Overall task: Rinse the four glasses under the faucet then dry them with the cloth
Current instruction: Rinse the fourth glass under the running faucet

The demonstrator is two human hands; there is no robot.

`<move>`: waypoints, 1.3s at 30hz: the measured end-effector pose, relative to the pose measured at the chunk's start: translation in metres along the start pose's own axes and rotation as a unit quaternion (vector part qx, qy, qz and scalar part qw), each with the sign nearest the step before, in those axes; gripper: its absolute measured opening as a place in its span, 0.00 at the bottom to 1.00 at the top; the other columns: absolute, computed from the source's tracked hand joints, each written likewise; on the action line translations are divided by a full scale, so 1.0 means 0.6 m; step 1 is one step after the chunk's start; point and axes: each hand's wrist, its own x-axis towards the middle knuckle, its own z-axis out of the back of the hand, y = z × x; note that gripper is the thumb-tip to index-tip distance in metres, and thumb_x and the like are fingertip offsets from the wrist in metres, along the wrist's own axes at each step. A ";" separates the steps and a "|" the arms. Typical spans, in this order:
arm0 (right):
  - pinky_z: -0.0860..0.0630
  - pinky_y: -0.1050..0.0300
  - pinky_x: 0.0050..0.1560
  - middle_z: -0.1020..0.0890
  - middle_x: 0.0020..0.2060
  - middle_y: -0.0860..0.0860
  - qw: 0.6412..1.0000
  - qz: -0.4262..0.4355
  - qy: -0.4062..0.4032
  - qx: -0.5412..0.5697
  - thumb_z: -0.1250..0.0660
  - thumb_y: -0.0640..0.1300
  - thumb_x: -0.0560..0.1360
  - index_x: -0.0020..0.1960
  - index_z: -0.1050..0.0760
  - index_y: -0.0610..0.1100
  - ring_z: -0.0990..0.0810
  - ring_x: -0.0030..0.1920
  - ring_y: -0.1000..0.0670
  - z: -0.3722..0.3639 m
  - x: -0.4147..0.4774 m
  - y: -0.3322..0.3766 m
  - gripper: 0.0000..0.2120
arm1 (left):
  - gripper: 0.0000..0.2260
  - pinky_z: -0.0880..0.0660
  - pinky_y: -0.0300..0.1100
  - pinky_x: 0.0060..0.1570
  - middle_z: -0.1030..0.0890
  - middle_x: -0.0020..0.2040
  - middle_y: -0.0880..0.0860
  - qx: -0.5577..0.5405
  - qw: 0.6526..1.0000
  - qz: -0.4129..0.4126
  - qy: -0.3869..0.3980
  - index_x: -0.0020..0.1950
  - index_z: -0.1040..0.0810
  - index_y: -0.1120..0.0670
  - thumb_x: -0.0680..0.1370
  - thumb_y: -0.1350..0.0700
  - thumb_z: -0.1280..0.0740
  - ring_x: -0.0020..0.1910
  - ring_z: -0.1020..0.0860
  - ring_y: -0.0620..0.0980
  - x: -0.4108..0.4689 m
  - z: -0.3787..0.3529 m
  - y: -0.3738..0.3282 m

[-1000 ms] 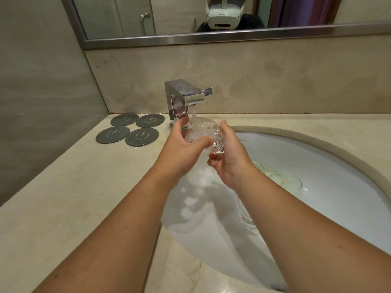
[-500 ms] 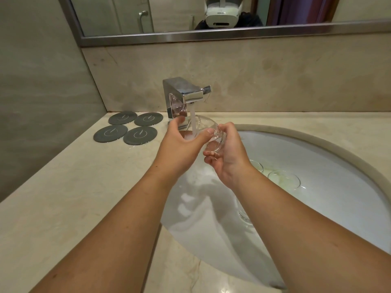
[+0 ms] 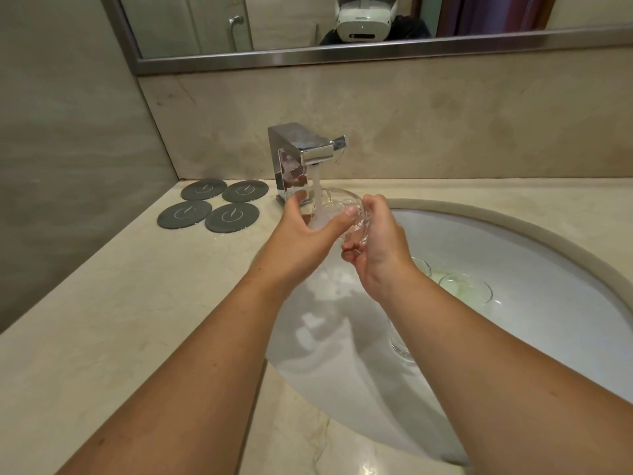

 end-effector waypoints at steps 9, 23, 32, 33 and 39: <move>0.30 0.54 0.33 0.16 0.46 0.48 0.998 -0.032 0.028 -0.042 0.35 0.62 0.80 0.55 0.20 0.47 0.25 0.32 0.48 -0.001 -0.004 -0.003 0.18 | 0.42 0.16 0.44 0.54 0.26 0.75 0.47 -0.040 0.999 0.004 -0.031 0.82 0.36 0.47 0.73 0.45 0.18 0.66 0.19 0.45 0.000 0.003 -0.009; 0.33 0.56 0.30 0.26 0.38 0.45 1.000 0.007 0.012 -0.012 0.33 0.52 0.77 0.49 0.21 0.44 0.30 0.28 0.49 -0.001 0.000 0.000 0.11 | 0.47 0.17 0.44 0.54 0.21 0.70 0.45 -0.030 0.999 0.021 0.009 0.80 0.39 0.44 0.69 0.30 0.22 0.60 0.16 0.45 -0.004 -0.002 -0.006; 0.32 0.58 0.29 0.15 0.48 0.49 0.998 -0.043 0.030 -0.034 0.35 0.69 0.78 0.62 0.18 0.47 0.26 0.29 0.50 0.001 0.006 -0.008 0.28 | 0.42 0.16 0.41 0.53 0.24 0.72 0.46 -0.062 0.998 -0.002 -0.024 0.84 0.39 0.46 0.76 0.49 0.20 0.63 0.19 0.41 -0.006 -0.001 -0.015; 0.32 0.58 0.30 0.16 0.46 0.49 0.998 -0.056 0.029 -0.030 0.36 0.69 0.78 0.60 0.18 0.47 0.28 0.28 0.51 0.001 0.004 -0.007 0.27 | 0.42 0.16 0.42 0.56 0.25 0.72 0.46 -0.057 0.998 -0.003 -0.021 0.84 0.39 0.45 0.76 0.51 0.20 0.63 0.19 0.41 -0.007 0.000 -0.016; 0.32 0.58 0.29 0.22 0.36 0.48 0.999 -0.049 0.019 0.007 0.35 0.54 0.80 0.49 0.22 0.45 0.30 0.28 0.51 0.001 0.000 -0.002 0.12 | 0.44 0.21 0.52 0.68 0.21 0.63 0.38 -0.066 0.998 0.021 0.009 0.85 0.43 0.44 0.76 0.53 0.20 0.61 0.18 0.37 -0.004 -0.002 -0.011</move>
